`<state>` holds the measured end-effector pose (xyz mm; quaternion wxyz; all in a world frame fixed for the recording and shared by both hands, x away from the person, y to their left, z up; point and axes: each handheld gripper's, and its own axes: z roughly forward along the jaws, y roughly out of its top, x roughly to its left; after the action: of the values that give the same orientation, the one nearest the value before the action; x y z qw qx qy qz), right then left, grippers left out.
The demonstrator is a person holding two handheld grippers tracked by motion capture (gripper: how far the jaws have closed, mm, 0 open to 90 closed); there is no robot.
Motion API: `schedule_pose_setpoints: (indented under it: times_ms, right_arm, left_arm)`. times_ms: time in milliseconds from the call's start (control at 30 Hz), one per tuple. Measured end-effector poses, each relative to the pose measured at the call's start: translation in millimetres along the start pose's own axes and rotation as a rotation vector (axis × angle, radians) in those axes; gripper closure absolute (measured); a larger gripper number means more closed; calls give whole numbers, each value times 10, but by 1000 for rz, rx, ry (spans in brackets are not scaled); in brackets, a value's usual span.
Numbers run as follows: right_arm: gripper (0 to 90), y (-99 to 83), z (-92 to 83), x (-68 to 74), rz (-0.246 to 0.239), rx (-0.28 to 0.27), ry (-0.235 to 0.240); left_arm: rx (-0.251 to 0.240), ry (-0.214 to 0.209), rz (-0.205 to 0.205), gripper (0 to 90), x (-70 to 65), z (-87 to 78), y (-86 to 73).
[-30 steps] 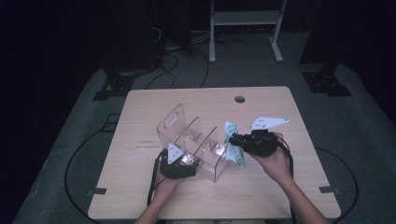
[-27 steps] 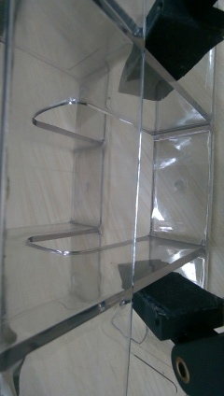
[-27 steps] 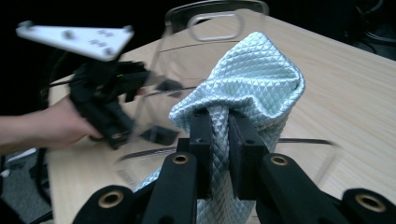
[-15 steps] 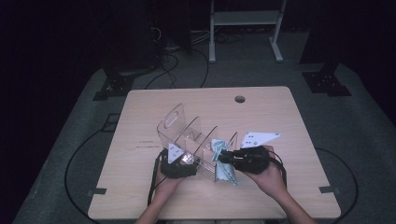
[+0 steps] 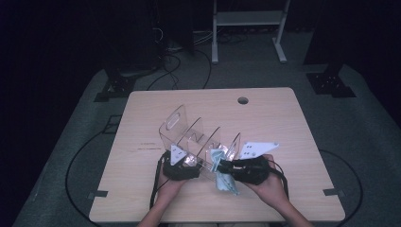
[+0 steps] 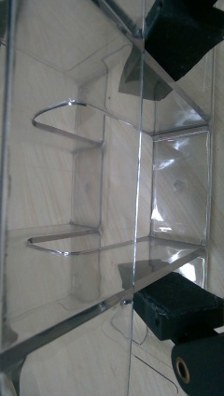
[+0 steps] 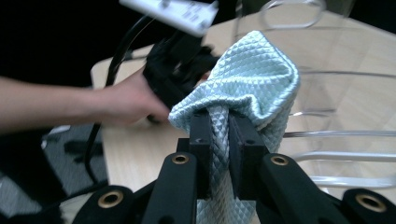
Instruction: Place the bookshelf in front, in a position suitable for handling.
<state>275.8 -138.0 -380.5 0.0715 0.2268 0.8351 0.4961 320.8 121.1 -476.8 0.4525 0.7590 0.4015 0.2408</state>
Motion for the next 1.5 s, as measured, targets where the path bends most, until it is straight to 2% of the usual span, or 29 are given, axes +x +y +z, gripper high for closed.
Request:
schedule_pose_setpoints:
  times_ms: [33, 133, 233, 300, 333, 433, 500, 533, 667, 733, 867, 1033, 1167, 1200, 1267, 1367, 1500]
  right_arm:
    - [807, -6, 9, 12, -11, 3, -12]
    - [807, 15, -35, -76, 20, -23, -10]
    - [806, 48, -109, -176, 26, -43, -77]
    - [806, 33, -117, -230, 42, -48, -78]
    - [806, 20, -109, -219, 45, -49, -75]
    - [807, 0, -67, -79, 10, -32, -52]
    - [807, -15, -55, -7, -29, -19, -75]
    - [807, -18, -63, -5, -33, -21, -83]
    - [807, -47, -157, -144, 10, -39, -136]
    - [807, -86, -168, -170, 23, -36, -130]
    - [806, -232, -79, -122, 14, -4, -117]
    - [806, -431, 24, -197, 70, 6, -105]
    - [806, -597, 184, -291, 114, 46, -92]
    - [806, -617, 206, -313, 118, 49, -93]
    - [805, -666, 244, -397, 156, 47, -79]
    - [805, -706, 254, -481, 180, 52, -94]
    - [804, -762, 278, -568, 218, 52, -86]
  left_arm:
    - [-1, 0, 2, 82, -3, -2, 1]
    - [-1, 1, -1, 82, -8, -1, 2]
    - [-2, 0, 0, 81, -8, 0, 1]
    - [-4, 1, -1, 81, -10, 1, 1]
    - [-2, 0, -1, 81, -6, 2, 0]
    - [-4, -1, -1, 81, -1, 5, -2]
    - [-4, -3, 3, 81, 0, 3, -3]
    - [-5, -3, 3, 81, -4, 1, -2]
    - [-4, -7, 5, 80, 2, -1, -4]
    - [-8, -5, 5, 80, -4, 2, -3]
    - [-10, -6, -1, 81, -5, 6, -4]
    - [-7, -6, 6, 81, -2, 2, -3]
    - [-6, -9, 11, 81, 4, 1, -1]
    - [-6, -10, 12, 81, 5, 1, -1]
    - [-6, -12, 13, 81, 8, 1, -2]
    - [-8, -14, 13, 81, 9, 2, -3]
    - [-7, -13, 12, 81, 9, 1, -2]
